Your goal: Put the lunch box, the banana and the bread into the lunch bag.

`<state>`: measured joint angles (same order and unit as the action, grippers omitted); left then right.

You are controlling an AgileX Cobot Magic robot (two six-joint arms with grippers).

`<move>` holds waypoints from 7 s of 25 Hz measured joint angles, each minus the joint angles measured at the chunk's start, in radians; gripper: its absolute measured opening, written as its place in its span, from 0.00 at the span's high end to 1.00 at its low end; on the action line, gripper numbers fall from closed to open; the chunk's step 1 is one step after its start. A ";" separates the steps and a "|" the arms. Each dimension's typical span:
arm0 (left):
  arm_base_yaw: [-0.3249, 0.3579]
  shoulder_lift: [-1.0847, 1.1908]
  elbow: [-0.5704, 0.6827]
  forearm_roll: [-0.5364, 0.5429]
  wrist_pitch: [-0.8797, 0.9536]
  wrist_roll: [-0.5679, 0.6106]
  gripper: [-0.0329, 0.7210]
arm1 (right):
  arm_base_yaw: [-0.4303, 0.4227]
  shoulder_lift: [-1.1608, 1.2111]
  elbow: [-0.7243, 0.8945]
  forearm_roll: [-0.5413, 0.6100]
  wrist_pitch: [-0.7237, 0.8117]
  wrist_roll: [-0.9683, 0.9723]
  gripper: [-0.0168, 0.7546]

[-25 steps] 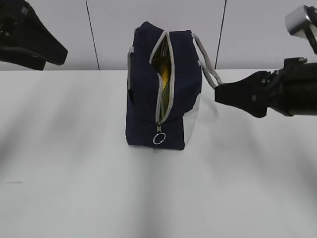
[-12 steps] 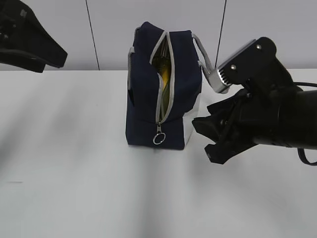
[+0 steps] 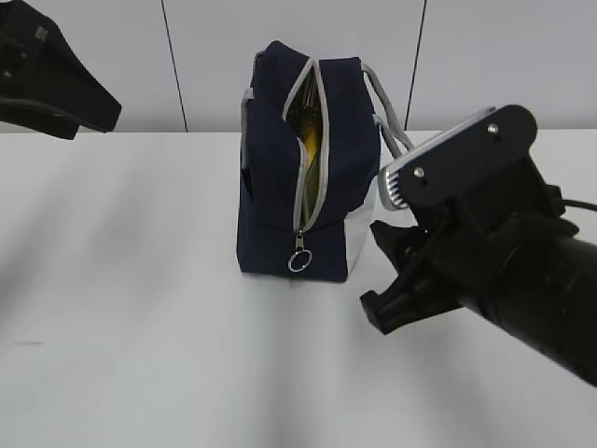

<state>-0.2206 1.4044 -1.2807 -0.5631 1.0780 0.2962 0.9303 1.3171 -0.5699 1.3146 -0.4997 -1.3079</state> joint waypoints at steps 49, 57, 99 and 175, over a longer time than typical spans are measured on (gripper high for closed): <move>0.000 0.000 0.000 0.002 0.000 0.002 0.44 | -0.421 0.480 -0.014 -1.728 -0.200 1.554 0.26; 0.000 0.000 0.000 0.002 -0.004 0.002 0.44 | -0.421 0.480 -0.016 -1.728 -0.200 1.569 0.26; 0.000 0.000 0.000 0.006 -0.006 0.003 0.45 | -0.421 0.761 -0.213 -1.762 -0.341 1.441 0.40; 0.000 0.000 0.000 0.010 -0.006 0.005 0.48 | -0.421 0.480 -0.209 -1.984 -0.062 1.463 0.97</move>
<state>-0.2206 1.4044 -1.2807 -0.5532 1.0721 0.3016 0.5093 1.7969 -0.7787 -0.6689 -0.5620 0.1548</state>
